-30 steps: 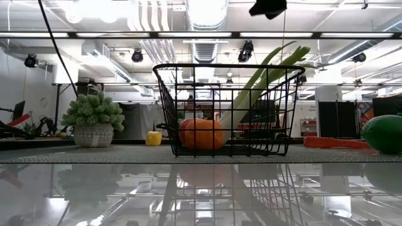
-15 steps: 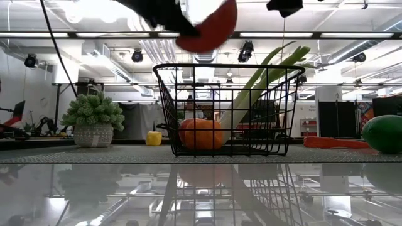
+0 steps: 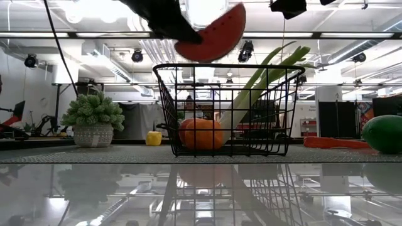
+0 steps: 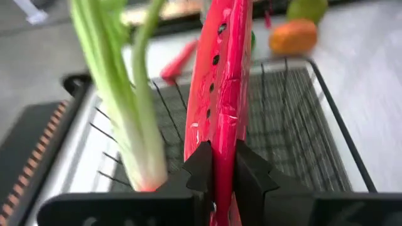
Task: Build produce basket
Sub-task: Put the watermelon into the wire basket
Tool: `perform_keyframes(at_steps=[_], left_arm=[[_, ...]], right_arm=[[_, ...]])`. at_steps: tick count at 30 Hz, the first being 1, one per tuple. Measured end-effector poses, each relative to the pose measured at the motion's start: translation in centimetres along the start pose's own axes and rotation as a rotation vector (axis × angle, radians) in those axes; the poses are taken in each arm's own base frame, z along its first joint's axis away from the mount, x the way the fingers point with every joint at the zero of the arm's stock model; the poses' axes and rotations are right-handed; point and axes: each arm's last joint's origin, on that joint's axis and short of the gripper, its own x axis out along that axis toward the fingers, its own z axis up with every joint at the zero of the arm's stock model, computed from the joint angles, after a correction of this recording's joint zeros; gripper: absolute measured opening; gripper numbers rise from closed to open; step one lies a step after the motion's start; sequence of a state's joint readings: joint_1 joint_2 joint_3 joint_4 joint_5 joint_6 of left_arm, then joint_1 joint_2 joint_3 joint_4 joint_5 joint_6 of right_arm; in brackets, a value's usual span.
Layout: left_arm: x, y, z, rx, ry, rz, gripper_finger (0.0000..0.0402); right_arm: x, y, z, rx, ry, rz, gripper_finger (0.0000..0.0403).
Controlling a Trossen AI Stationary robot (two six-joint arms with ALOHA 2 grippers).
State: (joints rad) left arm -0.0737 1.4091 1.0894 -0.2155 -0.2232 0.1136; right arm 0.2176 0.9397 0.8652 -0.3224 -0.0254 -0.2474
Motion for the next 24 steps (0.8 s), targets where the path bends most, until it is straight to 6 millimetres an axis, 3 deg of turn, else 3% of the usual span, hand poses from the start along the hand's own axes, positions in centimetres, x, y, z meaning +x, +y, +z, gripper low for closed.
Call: perform_keyframes(at_steps=[13,19,24], left_arm=[[4.2,-1.3,0.5,-0.055,0.236,-0.07,0.002],[4.9,-1.8,0.0,-0.086,0.275,-0.152,0.0022],[5.2,-1.9,-0.2,-0.111,0.284,-0.154,0.0049]], right_arm=[[-0.1,0.0,0.0,0.012,-0.015,-0.005,0.0226],[-0.1,0.0,-0.1,0.015,-0.007,-0.002,0.0226],[-0.1,0.0,-0.1,0.019,-0.006,-0.002,0.0226]])
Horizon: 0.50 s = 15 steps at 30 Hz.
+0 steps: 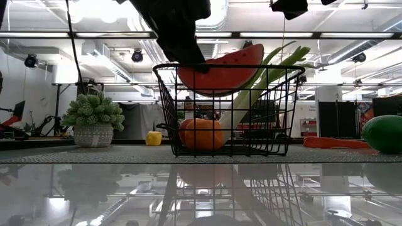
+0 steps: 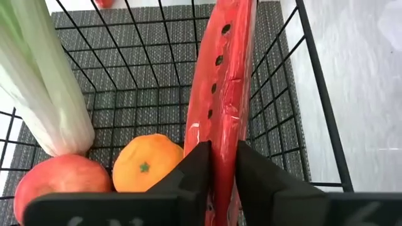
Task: Build produce basket
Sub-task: Put the watermelon into the wire basket, then put the carrot into the wire basket
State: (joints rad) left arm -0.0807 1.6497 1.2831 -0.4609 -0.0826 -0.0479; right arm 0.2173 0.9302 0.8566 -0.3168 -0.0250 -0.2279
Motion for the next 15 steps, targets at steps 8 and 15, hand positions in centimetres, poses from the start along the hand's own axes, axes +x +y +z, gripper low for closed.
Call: perform_keyframes(at_steps=[8,15], left_arm=[[0.05,-0.01,0.03,0.0,-0.003,-0.002,0.0084],[0.05,-0.01,0.05,0.001,-0.005,-0.003,0.0086]], right_arm=[[0.01,0.0,-0.01,0.0,0.0,0.0,0.0226],[0.01,0.0,-0.01,0.0,0.0,0.0,0.0226]])
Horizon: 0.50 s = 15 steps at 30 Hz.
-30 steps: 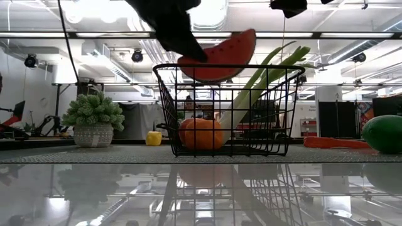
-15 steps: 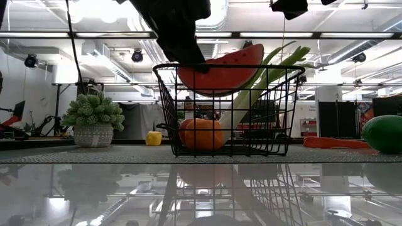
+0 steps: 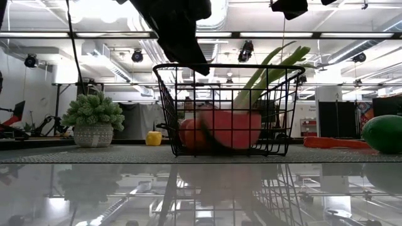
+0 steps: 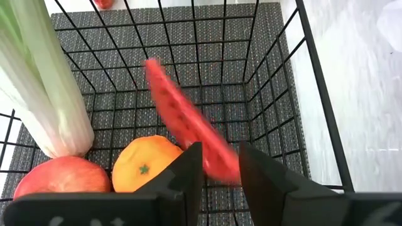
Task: Build produce basket
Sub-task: Put the carrot into the wire basket
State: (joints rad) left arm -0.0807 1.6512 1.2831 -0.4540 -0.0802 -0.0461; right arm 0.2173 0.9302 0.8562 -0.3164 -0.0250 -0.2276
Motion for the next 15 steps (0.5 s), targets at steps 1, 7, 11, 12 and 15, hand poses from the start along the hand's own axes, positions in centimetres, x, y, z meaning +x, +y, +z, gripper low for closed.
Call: perform_keyframes(at_steps=[1,7,11,12,15], left_arm=[[0.0,0.0,0.0,0.003,-0.002,0.0,0.0086],[-1.1,0.1,0.3,0.022,-0.029,-0.001,0.0087],[-2.8,0.0,0.8,0.077,-0.078,-0.004,0.0087],[-3.3,0.0,0.9,0.095,-0.094,-0.005,0.0087],[-4.7,-0.1,1.1,0.142,-0.147,-0.005,0.0087]], right_arm=[[0.0,0.0,0.0,0.0,0.0,0.0,0.0226],[0.0,0.0,0.1,0.024,-0.007,-0.002,0.0226],[0.0,0.0,0.1,0.062,-0.006,-0.002,0.0226],[0.0,0.0,0.1,0.076,-0.006,-0.002,0.0226],[0.2,0.0,0.0,0.108,-0.002,-0.002,0.0226]])
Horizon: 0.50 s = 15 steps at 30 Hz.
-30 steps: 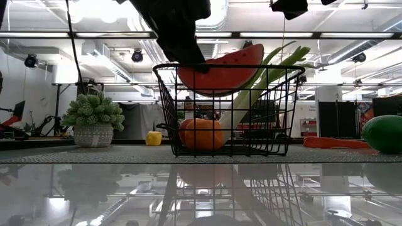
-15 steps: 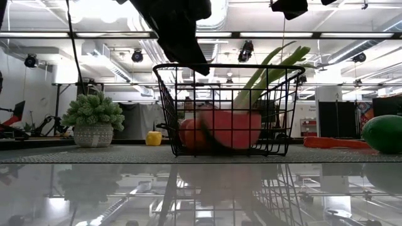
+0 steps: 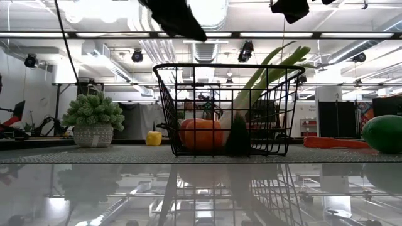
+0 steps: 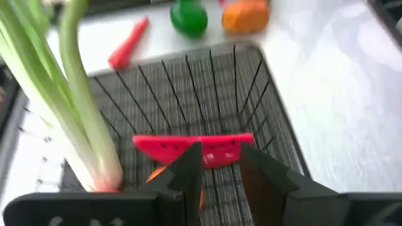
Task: Build produce basket
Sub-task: Put the carrot into the wire basket
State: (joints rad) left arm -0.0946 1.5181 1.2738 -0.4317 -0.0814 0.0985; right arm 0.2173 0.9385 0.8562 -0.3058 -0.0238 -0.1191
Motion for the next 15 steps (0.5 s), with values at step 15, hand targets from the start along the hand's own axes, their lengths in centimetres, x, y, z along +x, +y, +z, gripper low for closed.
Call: perform_keyframes(at_steps=[15], left_arm=[[-1.7,-1.3,-1.7,0.226,-0.23,0.015,0.0087]], right_arm=[[1.5,-0.4,-0.3,0.317,0.059,-0.122,0.0226]])
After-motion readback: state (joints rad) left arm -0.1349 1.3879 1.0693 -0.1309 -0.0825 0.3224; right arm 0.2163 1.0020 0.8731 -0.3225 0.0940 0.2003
